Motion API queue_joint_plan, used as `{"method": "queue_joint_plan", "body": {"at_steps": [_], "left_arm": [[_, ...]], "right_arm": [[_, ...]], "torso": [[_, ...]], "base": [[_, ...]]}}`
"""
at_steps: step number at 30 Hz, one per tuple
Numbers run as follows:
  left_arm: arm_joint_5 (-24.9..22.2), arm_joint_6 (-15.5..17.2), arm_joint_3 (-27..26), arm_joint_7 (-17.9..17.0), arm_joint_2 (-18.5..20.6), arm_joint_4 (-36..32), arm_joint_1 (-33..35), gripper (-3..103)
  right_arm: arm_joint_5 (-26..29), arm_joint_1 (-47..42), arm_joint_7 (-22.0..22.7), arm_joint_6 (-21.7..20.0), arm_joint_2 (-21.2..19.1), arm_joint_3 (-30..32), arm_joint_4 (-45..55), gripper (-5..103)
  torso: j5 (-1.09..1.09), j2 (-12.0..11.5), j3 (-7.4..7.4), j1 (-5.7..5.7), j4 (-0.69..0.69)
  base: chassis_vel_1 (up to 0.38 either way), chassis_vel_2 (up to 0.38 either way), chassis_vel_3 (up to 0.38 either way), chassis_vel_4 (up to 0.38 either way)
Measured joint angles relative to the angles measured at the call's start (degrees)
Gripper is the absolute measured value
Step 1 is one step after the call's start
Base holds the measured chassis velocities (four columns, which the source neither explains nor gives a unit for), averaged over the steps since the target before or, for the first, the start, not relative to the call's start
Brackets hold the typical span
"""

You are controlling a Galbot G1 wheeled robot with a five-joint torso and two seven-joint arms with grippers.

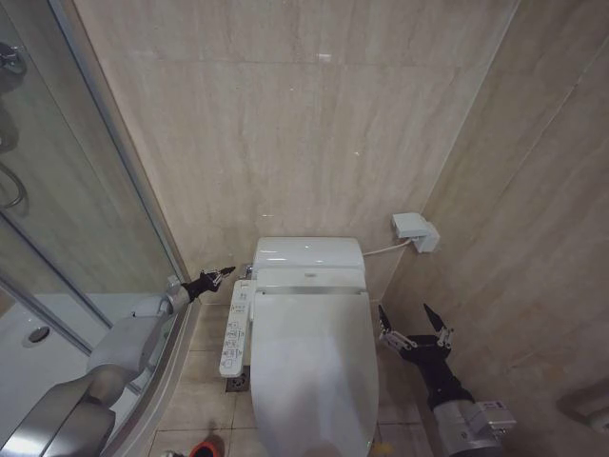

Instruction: Open the toilet lid, clean the toilet bowl with a toilet brush, close the toilet lid, and flush.

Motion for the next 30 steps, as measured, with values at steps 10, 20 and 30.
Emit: {"method": "queue_joint_plan", "body": {"at_steps": [10, 20, 30], "left_arm": [[-0.1, 0.2, -0.5, 0.0, 0.0, -0.7, 1.1, 0], [-0.1, 0.5, -0.7, 1.6, 0.1, -1.2, 2.0, 0], [0.0, 0.4, -0.4, 2.2, 0.2, -0.8, 1.8, 0]], "right_arm": [[0.0, 0.0, 0.0, 0.0, 0.0, 0.0, 0.0, 100], [0.0, 0.0, 0.0, 0.0, 0.0, 0.0, 0.0, 100], [0.0, 0.0, 0.0, 0.0, 0.0, 0.0, 0.0, 100]], "torso": [[0.0, 0.0, 0.0, -0.01, 0.0], [0.0, 0.0, 0.0, 0.01, 0.0], [0.0, 0.0, 0.0, -0.01, 0.0]], "base": [[-0.025, 0.021, 0.023, -0.027], [-0.028, 0.02, 0.025, -0.027], [0.0, 0.0, 0.0, 0.0]]}}
